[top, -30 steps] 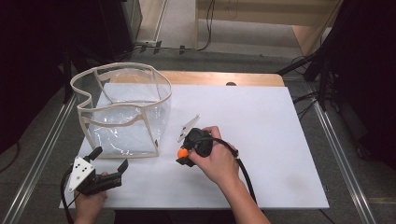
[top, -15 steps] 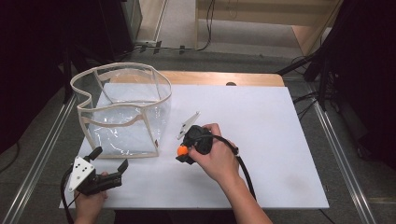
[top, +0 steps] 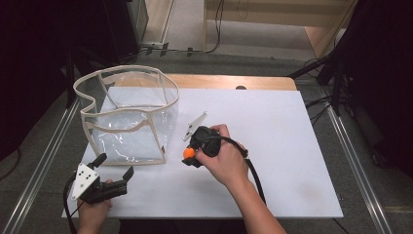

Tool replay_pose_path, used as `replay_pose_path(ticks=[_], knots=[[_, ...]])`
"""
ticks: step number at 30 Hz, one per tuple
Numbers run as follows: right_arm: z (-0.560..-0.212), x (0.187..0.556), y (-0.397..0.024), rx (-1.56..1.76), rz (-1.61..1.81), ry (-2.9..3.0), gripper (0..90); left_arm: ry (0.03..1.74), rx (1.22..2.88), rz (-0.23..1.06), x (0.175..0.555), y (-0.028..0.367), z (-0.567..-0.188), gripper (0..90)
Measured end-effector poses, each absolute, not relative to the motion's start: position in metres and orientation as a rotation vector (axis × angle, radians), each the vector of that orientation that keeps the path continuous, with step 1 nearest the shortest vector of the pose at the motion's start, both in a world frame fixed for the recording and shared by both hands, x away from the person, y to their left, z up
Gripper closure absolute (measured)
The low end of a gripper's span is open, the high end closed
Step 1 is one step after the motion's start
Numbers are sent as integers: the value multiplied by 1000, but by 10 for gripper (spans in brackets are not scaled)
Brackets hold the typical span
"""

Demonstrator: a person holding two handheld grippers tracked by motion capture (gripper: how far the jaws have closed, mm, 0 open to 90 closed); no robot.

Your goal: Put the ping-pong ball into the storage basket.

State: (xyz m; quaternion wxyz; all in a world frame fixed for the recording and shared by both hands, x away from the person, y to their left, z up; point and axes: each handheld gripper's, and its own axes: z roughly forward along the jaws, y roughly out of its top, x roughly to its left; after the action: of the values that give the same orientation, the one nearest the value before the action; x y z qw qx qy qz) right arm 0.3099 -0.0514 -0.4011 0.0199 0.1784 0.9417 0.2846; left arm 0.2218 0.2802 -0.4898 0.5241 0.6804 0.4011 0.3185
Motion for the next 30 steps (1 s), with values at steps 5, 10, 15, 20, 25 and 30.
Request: replay_pose_path(ticks=[5,10,15,20,25,30], knots=[[-398,311,-51,559,878,2920,479,960,1629,762,222,280,-490,0],[-395,314,-51,557,880,2919,479,963,1629,764,222,280,-490,0],[-392,316,-51,561,876,2916,479,962,1629,763,222,280,-490,0],[-390,318,-50,549,857,2923,479,963,1629,764,222,280,-490,0],[-387,320,-50,548,852,2918,479,962,1629,763,222,280,-490,0],[-385,322,-49,546,850,2919,479,962,1629,763,222,280,-490,0]])
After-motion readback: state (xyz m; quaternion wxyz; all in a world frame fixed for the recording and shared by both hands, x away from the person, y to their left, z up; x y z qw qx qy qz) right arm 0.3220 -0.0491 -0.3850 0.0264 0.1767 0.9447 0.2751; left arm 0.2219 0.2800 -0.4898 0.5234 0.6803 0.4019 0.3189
